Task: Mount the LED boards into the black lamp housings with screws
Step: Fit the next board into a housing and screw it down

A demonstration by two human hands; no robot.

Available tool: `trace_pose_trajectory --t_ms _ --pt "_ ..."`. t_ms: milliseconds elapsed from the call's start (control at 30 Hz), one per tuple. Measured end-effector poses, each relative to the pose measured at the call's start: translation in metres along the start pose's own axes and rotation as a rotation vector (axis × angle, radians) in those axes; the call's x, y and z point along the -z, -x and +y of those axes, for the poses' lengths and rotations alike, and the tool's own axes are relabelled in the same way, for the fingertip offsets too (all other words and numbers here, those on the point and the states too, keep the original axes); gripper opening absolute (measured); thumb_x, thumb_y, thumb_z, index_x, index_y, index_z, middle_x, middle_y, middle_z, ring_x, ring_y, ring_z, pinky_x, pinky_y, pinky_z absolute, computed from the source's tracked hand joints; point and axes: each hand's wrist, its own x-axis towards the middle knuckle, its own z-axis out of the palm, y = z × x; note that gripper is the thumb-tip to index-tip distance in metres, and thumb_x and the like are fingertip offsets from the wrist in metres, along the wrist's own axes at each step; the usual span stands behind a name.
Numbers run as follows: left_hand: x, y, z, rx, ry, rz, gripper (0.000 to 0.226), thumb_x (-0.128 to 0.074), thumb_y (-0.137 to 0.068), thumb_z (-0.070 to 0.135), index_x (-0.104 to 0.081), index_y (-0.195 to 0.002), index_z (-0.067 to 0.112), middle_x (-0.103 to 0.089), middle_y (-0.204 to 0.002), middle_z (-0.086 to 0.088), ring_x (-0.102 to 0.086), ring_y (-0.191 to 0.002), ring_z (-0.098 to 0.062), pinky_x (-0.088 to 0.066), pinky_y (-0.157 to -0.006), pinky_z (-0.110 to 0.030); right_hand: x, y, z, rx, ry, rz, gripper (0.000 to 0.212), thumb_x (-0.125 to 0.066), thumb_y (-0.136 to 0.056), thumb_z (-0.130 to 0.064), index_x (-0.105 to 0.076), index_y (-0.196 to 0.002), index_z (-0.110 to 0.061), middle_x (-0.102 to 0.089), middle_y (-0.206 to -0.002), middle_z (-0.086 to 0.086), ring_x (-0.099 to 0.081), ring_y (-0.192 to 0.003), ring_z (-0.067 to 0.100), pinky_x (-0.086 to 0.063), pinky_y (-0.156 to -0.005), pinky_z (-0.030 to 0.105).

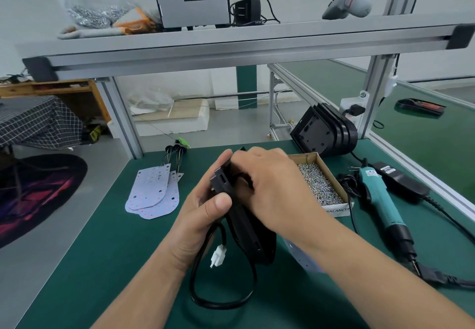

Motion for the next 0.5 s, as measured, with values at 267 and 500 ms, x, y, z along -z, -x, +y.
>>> trace_pose_trajectory --t_ms 267,500 --pt "-0.002 -0.001 0.008 -0.092 -0.008 -0.062 0.098 -0.090 -0.079 0.046 -0.041 -0.161 0.027 -0.049 -0.160 -0.018 -0.046 -0.148 -0.038 -0.039 -0.121 -0.048 0.001 -0.001 0.000 -0.139 -0.303 -0.077 0.011 -0.069 -0.095 -0.027 -0.070 -0.104 -0.033 -0.069 -0.095 -0.013 -0.064 -0.093 0.008 -0.049 -0.081 0.027" --pt "0.000 -0.003 0.010 -0.124 -0.097 -0.093 0.095 -0.096 -0.072 0.042 -0.050 -0.155 0.035 -0.052 -0.160 -0.006 -0.044 -0.151 -0.029 -0.038 -0.123 -0.043 -0.003 -0.002 0.004 -0.337 -0.372 -0.076 0.012 -0.074 -0.089 -0.024 -0.066 -0.082 -0.031 -0.070 -0.079 -0.020 -0.065 -0.072 0.002 -0.048 -0.062 0.023"
